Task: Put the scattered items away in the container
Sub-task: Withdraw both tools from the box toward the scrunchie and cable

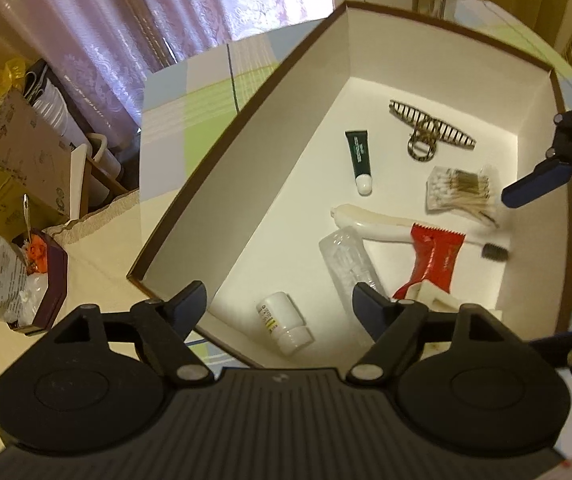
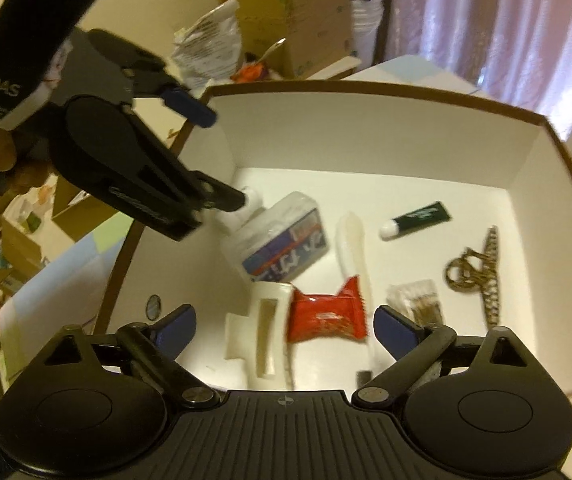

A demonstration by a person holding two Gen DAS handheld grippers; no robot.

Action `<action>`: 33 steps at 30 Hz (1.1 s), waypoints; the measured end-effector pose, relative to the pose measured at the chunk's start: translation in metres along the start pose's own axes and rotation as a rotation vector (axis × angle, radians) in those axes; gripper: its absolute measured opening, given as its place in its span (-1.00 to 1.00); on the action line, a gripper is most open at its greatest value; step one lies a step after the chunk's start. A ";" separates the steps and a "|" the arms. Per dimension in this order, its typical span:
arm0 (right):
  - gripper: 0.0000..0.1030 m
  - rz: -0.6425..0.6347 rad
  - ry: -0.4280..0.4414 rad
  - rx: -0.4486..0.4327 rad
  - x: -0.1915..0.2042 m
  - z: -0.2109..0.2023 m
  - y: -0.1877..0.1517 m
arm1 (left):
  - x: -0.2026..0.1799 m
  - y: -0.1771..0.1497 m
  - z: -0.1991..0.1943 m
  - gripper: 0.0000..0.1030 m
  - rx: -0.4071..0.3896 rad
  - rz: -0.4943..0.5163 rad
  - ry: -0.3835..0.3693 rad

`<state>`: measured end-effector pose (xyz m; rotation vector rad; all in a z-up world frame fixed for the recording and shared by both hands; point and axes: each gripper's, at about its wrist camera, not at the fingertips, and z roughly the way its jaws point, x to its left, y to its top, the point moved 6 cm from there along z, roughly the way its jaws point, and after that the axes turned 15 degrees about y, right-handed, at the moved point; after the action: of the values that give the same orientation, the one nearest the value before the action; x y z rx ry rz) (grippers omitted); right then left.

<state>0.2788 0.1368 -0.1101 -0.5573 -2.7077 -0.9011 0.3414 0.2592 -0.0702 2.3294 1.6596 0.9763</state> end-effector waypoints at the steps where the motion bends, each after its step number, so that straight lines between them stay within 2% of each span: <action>1: 0.84 -0.002 -0.013 -0.009 0.001 -0.005 -0.001 | 0.000 0.000 -0.004 0.62 -0.003 -0.011 0.001; 4: 0.95 -0.006 -0.039 -0.044 0.003 -0.021 -0.003 | 0.001 0.000 -0.019 0.70 -0.014 -0.046 0.013; 7: 0.96 -0.006 -0.042 -0.081 0.007 -0.037 -0.006 | 0.002 0.000 -0.038 0.71 -0.028 -0.082 0.024; 11: 0.96 -0.003 -0.050 -0.114 0.010 -0.054 -0.011 | 0.002 -0.004 -0.065 0.83 -0.054 -0.130 0.034; 22: 0.96 -0.027 -0.066 -0.146 0.030 -0.089 -0.041 | -0.015 -0.031 -0.126 0.83 -0.082 -0.239 0.040; 33: 0.96 -0.027 -0.070 -0.154 0.043 -0.120 -0.087 | -0.058 -0.057 -0.164 0.83 -0.079 -0.275 0.025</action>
<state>0.2145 0.0110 -0.0477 -0.5942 -2.7292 -1.1245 0.1923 0.1879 0.0082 1.9797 1.8513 0.9966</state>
